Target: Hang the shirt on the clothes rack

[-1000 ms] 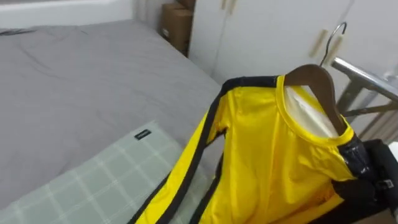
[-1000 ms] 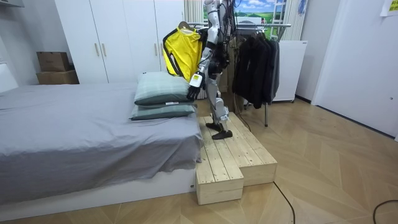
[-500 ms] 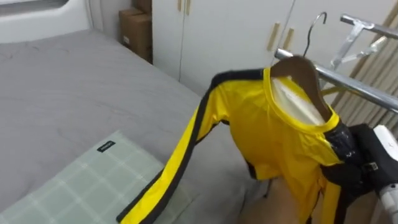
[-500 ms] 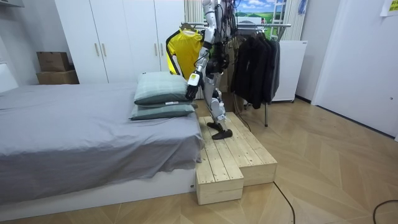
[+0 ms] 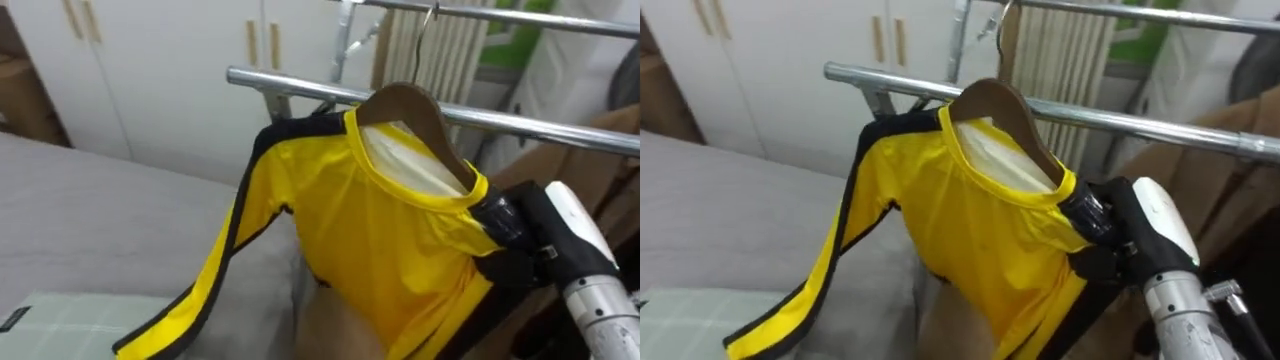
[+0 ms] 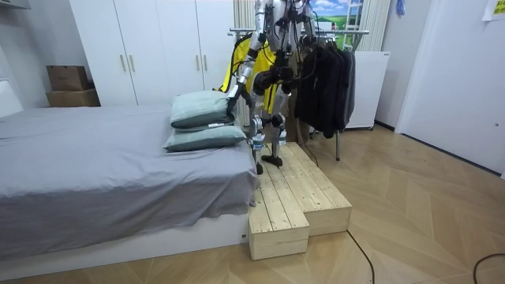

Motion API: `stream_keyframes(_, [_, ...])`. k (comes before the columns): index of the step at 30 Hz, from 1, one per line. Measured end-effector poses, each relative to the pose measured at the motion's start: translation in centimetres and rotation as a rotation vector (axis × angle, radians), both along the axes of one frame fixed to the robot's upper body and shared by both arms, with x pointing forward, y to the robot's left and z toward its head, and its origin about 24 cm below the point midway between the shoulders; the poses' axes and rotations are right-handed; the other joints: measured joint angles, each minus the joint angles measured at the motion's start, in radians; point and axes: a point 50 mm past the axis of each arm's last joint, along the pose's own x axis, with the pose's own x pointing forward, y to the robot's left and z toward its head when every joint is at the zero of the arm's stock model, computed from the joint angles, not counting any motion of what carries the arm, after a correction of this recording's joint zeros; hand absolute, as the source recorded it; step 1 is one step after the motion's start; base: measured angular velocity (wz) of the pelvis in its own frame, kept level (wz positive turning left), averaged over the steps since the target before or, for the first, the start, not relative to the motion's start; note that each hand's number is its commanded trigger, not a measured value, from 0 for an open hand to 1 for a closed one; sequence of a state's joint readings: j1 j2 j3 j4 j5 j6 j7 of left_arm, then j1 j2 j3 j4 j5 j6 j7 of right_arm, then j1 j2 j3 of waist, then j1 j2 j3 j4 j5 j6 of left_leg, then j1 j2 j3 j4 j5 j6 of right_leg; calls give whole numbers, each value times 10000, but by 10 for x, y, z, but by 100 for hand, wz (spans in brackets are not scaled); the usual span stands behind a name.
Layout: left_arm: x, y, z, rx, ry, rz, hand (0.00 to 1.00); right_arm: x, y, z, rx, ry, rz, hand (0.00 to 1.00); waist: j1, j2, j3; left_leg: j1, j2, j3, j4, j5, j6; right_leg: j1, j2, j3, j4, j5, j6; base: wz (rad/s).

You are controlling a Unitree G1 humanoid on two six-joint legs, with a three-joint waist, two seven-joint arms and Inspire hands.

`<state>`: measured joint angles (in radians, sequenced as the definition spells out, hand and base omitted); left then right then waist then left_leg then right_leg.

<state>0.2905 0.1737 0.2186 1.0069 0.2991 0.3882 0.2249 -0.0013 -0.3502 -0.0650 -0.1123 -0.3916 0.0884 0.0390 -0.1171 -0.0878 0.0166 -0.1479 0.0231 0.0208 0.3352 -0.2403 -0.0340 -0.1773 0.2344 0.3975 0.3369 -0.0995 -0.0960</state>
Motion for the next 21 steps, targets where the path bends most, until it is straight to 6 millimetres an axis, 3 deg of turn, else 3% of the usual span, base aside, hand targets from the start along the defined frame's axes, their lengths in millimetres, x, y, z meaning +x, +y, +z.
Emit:
stream_keyframes(2, [14, -6, -3, -154, -293, -46, 0, -1, 1, 10, -290, -424, 65, 100, -251, 29, 5, -27, -4, 370, -478, 209, 131, 78, 157, 1024, -527, 364, 274, -38])
stream_keyframes(4, [24, -10, -4, -237, -540, -107, 0, -6, -2, 12, -337, -570, -82, 100, -256, 62, 15, 127, 7, 845, -905, 479, 202, 186, 152, 1686, -1010, 591, 569, -29])
stream_keyframes(5, [27, -11, -5, -257, -593, -130, 0, -8, -3, 12, -329, -569, -163, 100, -254, 63, 9, 184, 19, 1048, -1052, 578, 249, 212, 138, 1830, -1104, 613, 603, -34])
stream_keyframes(7, [31, -13, -5, -340, -679, -157, 0, -13, -7, 11, -344, -567, -439, 100, -193, 99, 17, 408, 387, 2231, -1393, 913, 357, 160, -6, 1862, -1392, 679, 724, -58])
stream_keyframes(8, [28, -16, -7, -447, -573, -143, 0, -15, -9, 11, -356, -537, -551, 100, -84, 155, 17, 552, 641, 2998, -1421, 1095, 350, 14, -292, 1077, -1505, 694, 771, -71])
stream_keyframes(9, [26, -18, -8, -504, -441, -188, 0, -15, -9, 10, -360, -504, -587, 100, -18, 194, 28, 615, 808, 3407, -1431, 1222, 356, -116, -502, 406, -1470, 672, 811, -96])
stream_keyframes(10, [19, -20, -9, -616, -131, -215, 0, -15, -9, 8, -385, -413, -679, 100, 260, 204, 62, 757, 989, 4156, -1323, 1132, 351, -439, -1134, -1203, -867, 418, 803, -91])
stream_keyframes(11, [11, -23, -11, -740, 226, -233, 0, -18, -10, 6, -502, -286, -747, 100, 356, 200, 86, 1074, 1078, 4890, -1250, 937, 303, -712, -1878, -2654, 368, -275, 970, -68])
stream_keyframes(12, [8, -23, -11, -779, 346, -225, 0, -21, -11, 3, -602, -171, -833, 100, 365, 195, 75, 1253, 1125, 5256, -1245, 889, 232, -686, -2316, -3135, 986, -637, 1125, -9])
stream_keyframes(13, [5, -23, -11, -798, 480, -213, 0, -26, -15, -2, -668, 16, -1024, 100, 404, 13, -59, 1583, 1187, 5986, -1144, 803, 77, -642, -3059, -3720, 1921, -1202, 1385, 6])
stream_keyframes(14, [4, -21, -10, -788, 509, -201, 0, -26, -15, -3, -657, 39, -1022, 100, 548, -122, -107, 1659, 1198, 6313, -975, 715, -44, -644, -3372, -3785, 2247, -1391, 1540, -51])
stream_keyframes(15, [0, -19, -10, -791, 500, 5, 0, -23, -11, -2, -609, -29, -838, 100, 959, -368, -72, 1663, 1206, 6527, -322, 435, -199, -653, -3490, -3855, 2004, -1708, 1567, -94])
stream_keyframes(16, [-6, -22, -10, -944, 553, 373, 0, -23, -8, -1, -550, -19, -593, 100, 1005, -192, -45, 1382, 1291, 5776, 13, 261, -205, -556, -3097, -3599, 1619, -1623, 1447, -115])
stream_keyframes(17, [-11, -21, -10, -1006, 662, 688, 0, -24, -8, -2, -526, 104, -507, 100, 1011, 69, -79, 1291, 1254, 4553, -193, 227, -223, -247, -2733, -3423, 954, -1213, 1090, -78])
stream_keyframes(19, [-17, -15, -8, -925, 689, 1192, 0, -23, -9, -2, -559, 177, -461, 100, 941, 74, -56, 1291, 1245, 3619, -493, 237, -235, -25, -2448, -3234, 336, -775, 843, -62])
stream_keyframes(20, [-17, -14, -8, -888, 658, 1332, 0, -24, -11, -1, -582, 157, -528, 100, 933, 36, -29, 1304, 1248, 3290, -634, 273, -299, 12, -2322, -3126, 124, -615, 818, -47])
stream_keyframes(21, [-17, -14, -8, -890, 658, 1341, 0, -23, -11, -1, -588, 147, -543, 100, 934, 11, -18, 1322, 1249, 3244, -696, 324, -391, 34, -2295, -3093, 23, -549, 831, -33])
